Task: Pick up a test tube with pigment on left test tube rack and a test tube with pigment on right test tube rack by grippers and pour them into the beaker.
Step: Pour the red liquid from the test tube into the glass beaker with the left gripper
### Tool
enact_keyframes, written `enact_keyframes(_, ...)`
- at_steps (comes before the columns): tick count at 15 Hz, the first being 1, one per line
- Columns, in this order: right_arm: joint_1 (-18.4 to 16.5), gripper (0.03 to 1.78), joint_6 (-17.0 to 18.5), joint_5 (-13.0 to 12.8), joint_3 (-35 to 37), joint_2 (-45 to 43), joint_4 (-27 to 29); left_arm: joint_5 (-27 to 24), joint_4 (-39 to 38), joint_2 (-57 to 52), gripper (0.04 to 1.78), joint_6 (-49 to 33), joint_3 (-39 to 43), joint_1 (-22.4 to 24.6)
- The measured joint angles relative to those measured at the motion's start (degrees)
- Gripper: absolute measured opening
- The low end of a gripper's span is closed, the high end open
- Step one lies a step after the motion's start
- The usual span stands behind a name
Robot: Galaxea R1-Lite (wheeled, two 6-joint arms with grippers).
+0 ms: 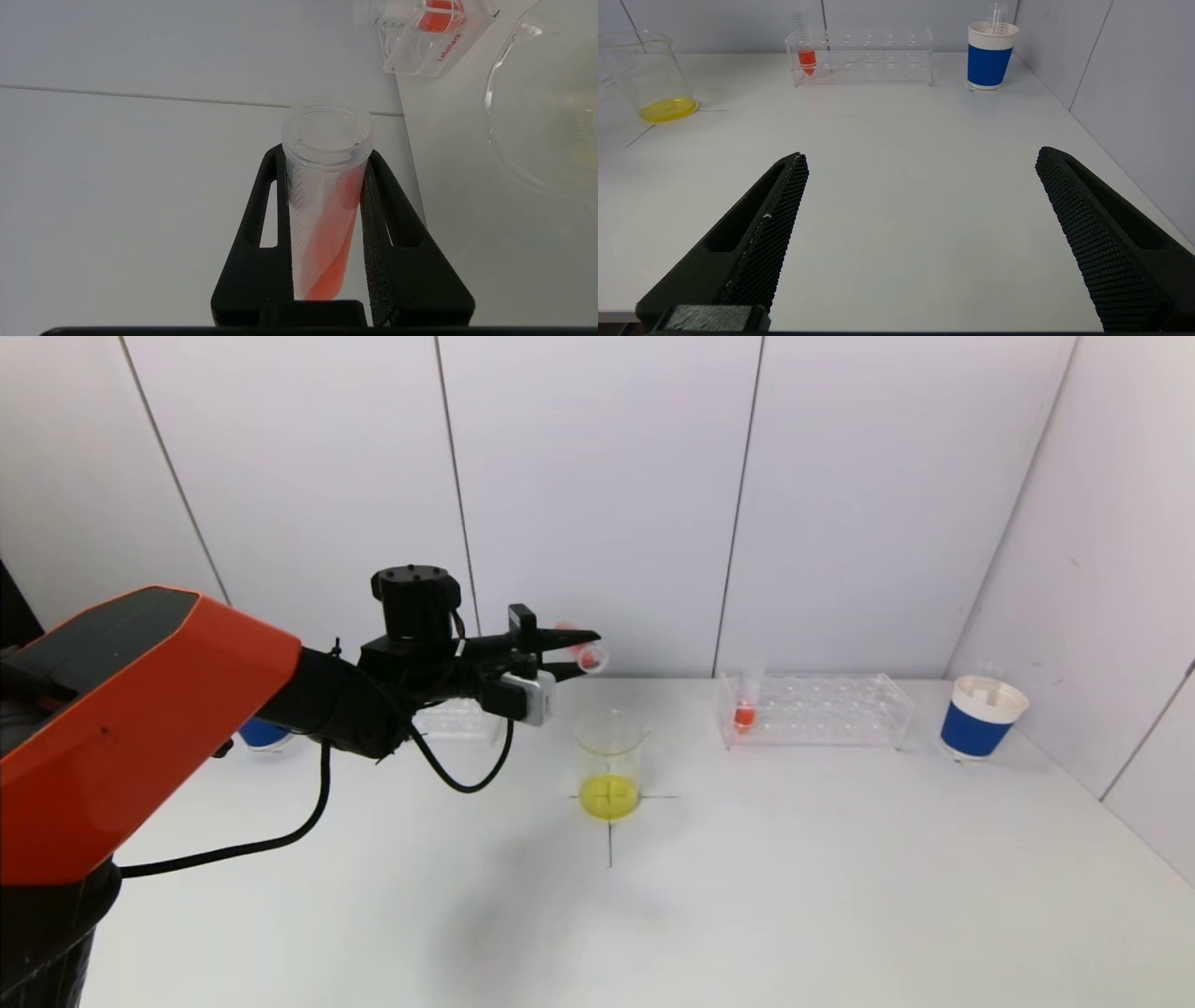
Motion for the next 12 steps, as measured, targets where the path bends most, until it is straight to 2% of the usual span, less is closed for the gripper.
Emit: enact_keyframes(12,0.00,1.77,-0.02,-0.01,0.00,0.00,0.00,0.41,0.02,1.18,0.44,5.33,1.01,-0.20)
